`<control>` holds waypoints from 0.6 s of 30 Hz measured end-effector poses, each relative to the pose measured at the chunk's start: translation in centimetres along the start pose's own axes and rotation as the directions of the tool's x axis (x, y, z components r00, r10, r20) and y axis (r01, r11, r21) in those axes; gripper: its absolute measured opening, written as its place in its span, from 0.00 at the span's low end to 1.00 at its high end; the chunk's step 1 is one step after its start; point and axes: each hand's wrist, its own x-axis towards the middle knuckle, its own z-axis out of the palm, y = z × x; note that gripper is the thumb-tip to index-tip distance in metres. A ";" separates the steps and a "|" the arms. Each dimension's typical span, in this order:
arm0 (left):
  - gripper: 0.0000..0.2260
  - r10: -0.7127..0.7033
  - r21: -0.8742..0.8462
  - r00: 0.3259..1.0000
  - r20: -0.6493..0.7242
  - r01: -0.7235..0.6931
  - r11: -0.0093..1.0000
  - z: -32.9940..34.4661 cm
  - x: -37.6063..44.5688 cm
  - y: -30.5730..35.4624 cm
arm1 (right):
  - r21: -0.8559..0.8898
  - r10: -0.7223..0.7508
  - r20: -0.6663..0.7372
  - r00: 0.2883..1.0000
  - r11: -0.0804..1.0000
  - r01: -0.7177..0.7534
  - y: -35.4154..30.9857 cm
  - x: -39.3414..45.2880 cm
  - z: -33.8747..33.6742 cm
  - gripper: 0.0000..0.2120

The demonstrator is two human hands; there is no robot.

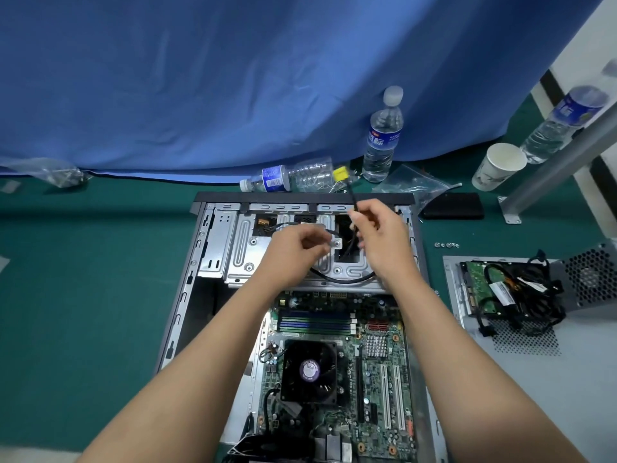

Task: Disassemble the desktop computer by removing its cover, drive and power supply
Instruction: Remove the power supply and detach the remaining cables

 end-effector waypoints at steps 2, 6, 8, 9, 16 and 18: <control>0.07 -0.039 -0.267 0.996 -0.077 0.017 0.964 -0.3 -0.1 0.0 | -0.115 -0.089 0.092 0.992 0.988 0.099 -0.7 0.3 -0.3 0.09; 0.05 -0.109 -0.604 0.978 -0.179 -0.022 0.796 -1.1 0.0 0.4 | -0.149 -0.127 0.236 0.964 0.975 0.165 -1.8 0.6 0.4 0.06; 0.03 -0.137 -0.674 0.969 -0.207 -0.039 0.738 -1.3 0.0 0.4 | -0.196 -0.139 0.286 0.948 0.960 0.200 -2.2 0.8 0.9 0.08; 0.03 -0.151 -0.701 0.965 -0.212 -0.043 0.712 -1.4 -0.1 0.4 | -0.218 -0.149 0.307 0.940 0.951 0.221 -2.4 1.0 1.1 0.08; 0.04 -0.263 -0.783 0.941 -0.212 -0.003 0.622 -1.8 0.0 0.3 | -0.255 -0.193 0.342 0.919 0.923 0.289 -2.7 2.1 2.0 0.08; 0.04 -0.302 -0.803 0.930 -0.209 0.014 0.596 -2.0 0.0 0.1 | -0.275 -0.201 0.342 0.918 0.912 0.303 -2.6 2.3 2.6 0.08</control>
